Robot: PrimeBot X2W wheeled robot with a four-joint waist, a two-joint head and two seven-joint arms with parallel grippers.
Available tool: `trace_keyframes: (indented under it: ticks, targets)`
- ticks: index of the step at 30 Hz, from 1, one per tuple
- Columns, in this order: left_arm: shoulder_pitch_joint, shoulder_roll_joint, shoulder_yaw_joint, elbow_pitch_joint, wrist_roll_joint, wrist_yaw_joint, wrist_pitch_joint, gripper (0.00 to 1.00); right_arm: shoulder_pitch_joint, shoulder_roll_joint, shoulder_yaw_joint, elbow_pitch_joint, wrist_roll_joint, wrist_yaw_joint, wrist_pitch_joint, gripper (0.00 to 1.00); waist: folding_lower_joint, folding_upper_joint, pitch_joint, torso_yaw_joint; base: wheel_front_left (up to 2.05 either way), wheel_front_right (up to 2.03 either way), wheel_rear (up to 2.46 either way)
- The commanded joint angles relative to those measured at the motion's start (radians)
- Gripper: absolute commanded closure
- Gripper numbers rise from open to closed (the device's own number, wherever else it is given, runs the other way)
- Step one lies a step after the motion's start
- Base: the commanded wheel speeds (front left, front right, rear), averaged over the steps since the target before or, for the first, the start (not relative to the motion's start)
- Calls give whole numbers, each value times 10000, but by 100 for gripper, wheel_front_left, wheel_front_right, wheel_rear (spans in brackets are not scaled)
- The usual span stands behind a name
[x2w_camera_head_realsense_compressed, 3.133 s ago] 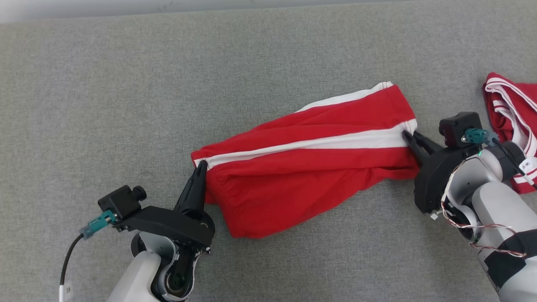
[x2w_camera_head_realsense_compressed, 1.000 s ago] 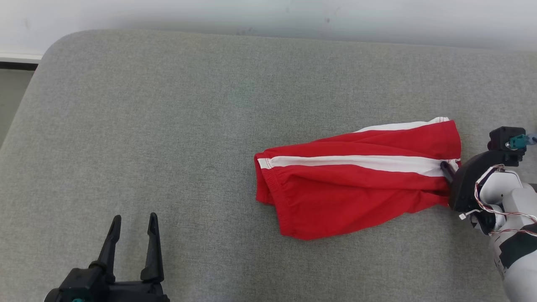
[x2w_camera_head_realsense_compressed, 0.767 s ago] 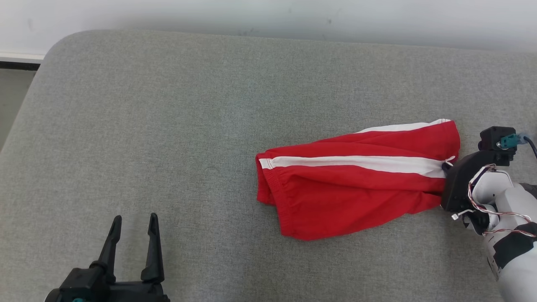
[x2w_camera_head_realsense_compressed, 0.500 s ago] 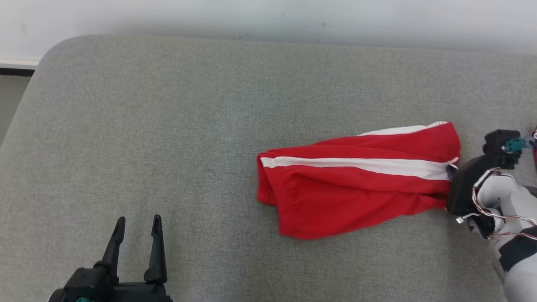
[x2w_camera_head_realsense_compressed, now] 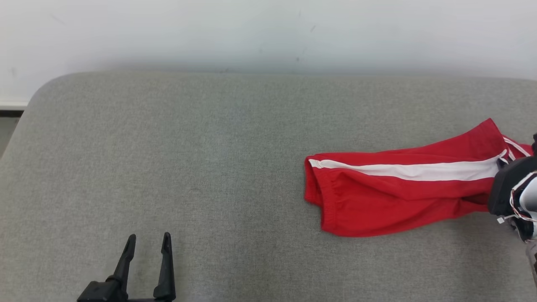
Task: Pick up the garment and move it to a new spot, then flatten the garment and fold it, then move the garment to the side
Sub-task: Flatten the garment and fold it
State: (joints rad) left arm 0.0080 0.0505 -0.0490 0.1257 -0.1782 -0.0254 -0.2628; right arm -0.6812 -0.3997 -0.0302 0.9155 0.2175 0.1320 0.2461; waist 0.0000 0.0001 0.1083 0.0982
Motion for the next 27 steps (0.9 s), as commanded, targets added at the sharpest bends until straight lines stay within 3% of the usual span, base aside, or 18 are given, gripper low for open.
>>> trace_keyframes:
  ticks: [1,10,18,27]
  targets:
    - [113,3,-36,35,-32,58,-19,0,247,-111,-153,-174,-227,-31,3,100,0,-1,-342,-247,0,0,0]
    - [256,2,-163,82,-139,138,-19,0,719,603,-179,-1871,-896,-31,555,100,0,-1,-601,-382,0,0,0]
    - [112,2,-280,88,-254,111,-19,0,1062,1528,1232,-3668,-619,-30,1777,100,0,-1,-459,-267,0,0,0]
    - [-116,3,-475,237,-418,146,-19,0,963,2348,2771,-3661,-257,-30,2809,100,0,-1,-334,190,0,0,0]
